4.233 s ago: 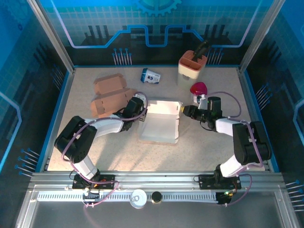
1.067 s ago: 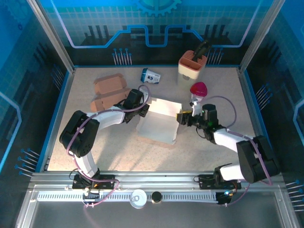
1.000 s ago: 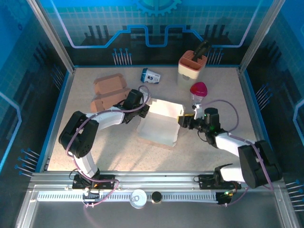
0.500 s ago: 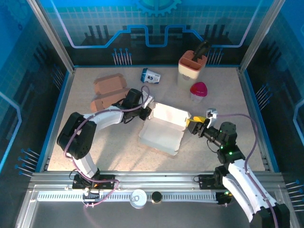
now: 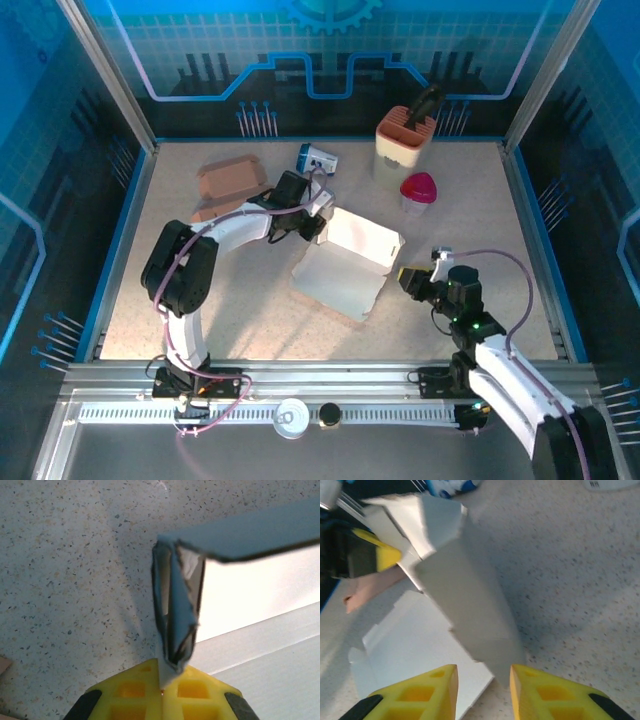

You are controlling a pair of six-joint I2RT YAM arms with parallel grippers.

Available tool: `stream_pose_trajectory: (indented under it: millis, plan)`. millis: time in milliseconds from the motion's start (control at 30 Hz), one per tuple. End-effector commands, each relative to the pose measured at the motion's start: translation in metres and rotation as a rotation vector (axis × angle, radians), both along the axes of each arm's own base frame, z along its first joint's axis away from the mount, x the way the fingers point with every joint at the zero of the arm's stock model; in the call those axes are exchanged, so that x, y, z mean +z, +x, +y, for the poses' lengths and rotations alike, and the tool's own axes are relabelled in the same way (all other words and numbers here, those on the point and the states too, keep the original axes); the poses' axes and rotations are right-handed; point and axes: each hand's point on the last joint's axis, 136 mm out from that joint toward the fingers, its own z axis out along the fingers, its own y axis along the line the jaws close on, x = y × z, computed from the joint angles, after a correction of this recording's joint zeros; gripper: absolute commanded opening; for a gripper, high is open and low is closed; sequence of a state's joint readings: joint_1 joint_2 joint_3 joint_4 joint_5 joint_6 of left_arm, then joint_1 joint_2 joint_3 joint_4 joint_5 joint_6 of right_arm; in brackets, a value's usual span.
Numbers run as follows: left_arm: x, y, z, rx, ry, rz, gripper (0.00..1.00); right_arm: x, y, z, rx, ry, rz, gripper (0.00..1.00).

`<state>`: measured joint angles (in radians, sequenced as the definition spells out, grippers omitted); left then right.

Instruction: Fold the paper box

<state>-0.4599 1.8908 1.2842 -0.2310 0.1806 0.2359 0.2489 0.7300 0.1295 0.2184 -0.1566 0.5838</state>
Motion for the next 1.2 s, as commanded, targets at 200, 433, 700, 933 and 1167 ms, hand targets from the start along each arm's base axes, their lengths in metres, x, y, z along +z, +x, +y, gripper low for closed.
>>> stream_pose_trajectory:
  millis: [200,433,700,933,1167]
  plan:
    - [-0.009,0.001,0.004,-0.023,0.042,0.033,0.0,0.015,0.032,0.023,0.073,-0.019,-0.082,0.31]
    - [-0.007,0.002,0.004,-0.027,0.043,0.027,0.0,0.018,0.037,0.029,0.088,-0.043,-0.099,0.31]
    - [-0.007,0.003,0.004,-0.029,0.042,0.025,0.0,0.017,0.05,0.033,0.094,-0.055,-0.091,0.3]
    - [-0.008,0.002,0.003,-0.036,0.05,0.021,0.0,0.009,0.06,0.037,0.104,-0.077,-0.074,0.27]
    - [-0.009,0.0,0.002,-0.048,0.071,0.016,0.0,0.0,0.075,0.04,0.103,-0.091,-0.043,0.27]
